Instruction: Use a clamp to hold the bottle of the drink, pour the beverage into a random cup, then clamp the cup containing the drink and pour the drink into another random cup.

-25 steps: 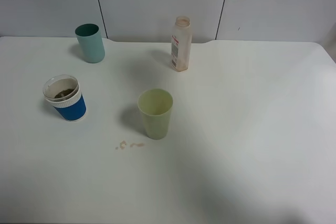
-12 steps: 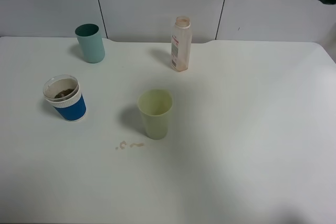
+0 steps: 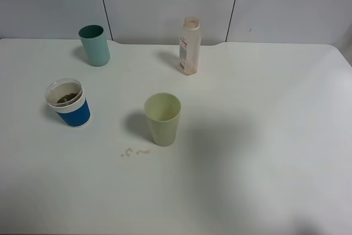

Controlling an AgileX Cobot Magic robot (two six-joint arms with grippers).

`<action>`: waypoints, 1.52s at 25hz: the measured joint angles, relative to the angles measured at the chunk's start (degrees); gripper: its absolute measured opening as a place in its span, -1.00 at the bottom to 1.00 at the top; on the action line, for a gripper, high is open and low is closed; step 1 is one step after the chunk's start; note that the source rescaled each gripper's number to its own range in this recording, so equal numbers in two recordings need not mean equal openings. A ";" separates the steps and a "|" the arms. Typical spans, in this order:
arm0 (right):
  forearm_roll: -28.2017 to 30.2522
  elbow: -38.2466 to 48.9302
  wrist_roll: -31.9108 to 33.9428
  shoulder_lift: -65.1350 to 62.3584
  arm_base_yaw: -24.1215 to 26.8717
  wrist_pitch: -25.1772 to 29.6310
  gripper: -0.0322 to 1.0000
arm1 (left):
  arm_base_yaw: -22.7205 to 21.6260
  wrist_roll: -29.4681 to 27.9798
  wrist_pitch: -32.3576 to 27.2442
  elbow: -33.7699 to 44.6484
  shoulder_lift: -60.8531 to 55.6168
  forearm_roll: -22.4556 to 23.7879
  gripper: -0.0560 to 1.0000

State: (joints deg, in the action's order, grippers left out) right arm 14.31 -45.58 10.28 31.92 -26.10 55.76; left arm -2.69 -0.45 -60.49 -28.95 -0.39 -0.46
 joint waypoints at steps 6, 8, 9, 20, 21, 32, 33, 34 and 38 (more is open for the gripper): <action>-2.43 4.82 0.36 -6.46 0.00 5.49 1.00 | 0.00 0.00 0.00 0.00 0.00 0.00 0.87; -3.43 6.14 0.48 -8.42 0.00 5.86 1.00 | 0.00 0.00 0.00 0.00 0.00 0.00 0.87; -3.90 6.86 0.48 -9.19 0.00 6.20 1.00 | 0.00 0.00 0.00 0.00 0.00 0.00 0.87; -7.31 14.13 -0.14 -17.21 0.00 6.96 1.00 | 0.00 0.00 0.00 0.00 0.00 0.00 0.87; -7.36 14.59 -0.13 -17.77 0.00 6.96 1.00 | 0.00 0.00 0.00 0.00 0.00 0.00 0.87; -7.54 16.93 -0.27 -20.44 0.00 5.28 1.00 | 0.00 0.00 0.00 0.00 0.00 0.00 0.87; -7.54 16.93 -0.29 -20.44 0.00 5.28 1.00 | 0.00 0.00 0.00 0.00 0.00 0.00 0.87; -7.54 16.93 -0.29 -20.44 0.00 5.28 1.00 | 0.00 0.00 0.00 0.00 0.00 0.00 0.87; -7.54 16.93 -0.29 -20.44 0.00 5.28 1.00 | 0.00 0.00 0.00 0.00 0.00 0.00 0.87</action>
State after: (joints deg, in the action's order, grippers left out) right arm 6.77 -28.65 9.99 11.49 -26.10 61.03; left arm -2.69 -0.45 -60.49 -28.95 -0.39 -0.46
